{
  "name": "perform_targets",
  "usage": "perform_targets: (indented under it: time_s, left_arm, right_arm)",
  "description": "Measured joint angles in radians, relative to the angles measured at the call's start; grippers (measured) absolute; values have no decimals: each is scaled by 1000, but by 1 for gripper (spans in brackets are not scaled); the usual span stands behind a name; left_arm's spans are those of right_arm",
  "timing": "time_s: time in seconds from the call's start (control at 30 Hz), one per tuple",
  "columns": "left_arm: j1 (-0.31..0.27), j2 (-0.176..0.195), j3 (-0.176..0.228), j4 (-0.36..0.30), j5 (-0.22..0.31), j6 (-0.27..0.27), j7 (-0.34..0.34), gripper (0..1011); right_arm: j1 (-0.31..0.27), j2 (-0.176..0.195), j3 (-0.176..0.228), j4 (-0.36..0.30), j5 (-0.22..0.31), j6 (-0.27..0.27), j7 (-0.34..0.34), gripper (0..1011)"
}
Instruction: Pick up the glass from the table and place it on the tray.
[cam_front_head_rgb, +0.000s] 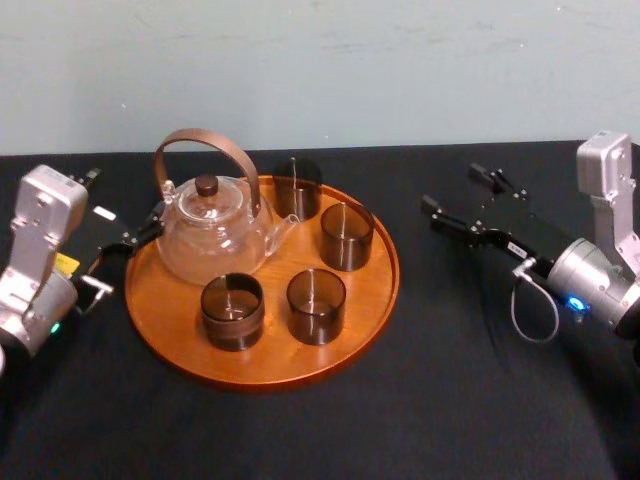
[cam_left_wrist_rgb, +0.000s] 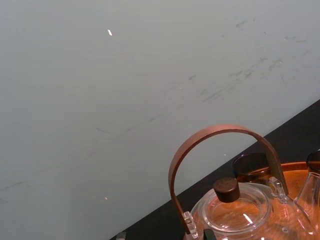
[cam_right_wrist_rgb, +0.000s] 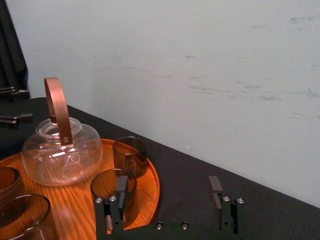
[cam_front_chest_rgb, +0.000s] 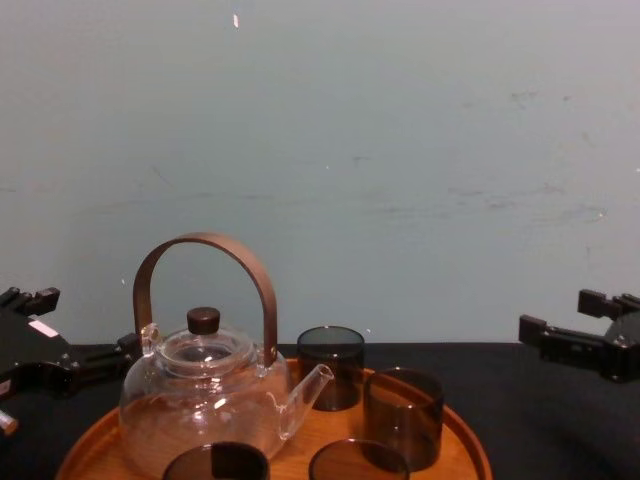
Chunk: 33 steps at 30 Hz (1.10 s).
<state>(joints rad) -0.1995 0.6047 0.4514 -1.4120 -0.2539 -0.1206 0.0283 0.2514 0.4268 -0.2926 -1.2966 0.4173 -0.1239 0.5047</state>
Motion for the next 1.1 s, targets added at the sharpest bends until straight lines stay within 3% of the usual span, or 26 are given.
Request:
perform_targets:
  time_s: [0.4,0.77,1.1]
  left_arm:
    - [0,0,0,0,0,0,0,1001]
    - [0,0,0,0,0,0,0,1001]
    - [0,0,0,0,0,0,0,1001]
  right_arm:
    - [-9,2,14,12,6,-8,-1,1002]
    - [-23,-17,38,78,-2,-31,-30,1003]
    - [-38,-23,53,83,-20,-35,-62,1002]
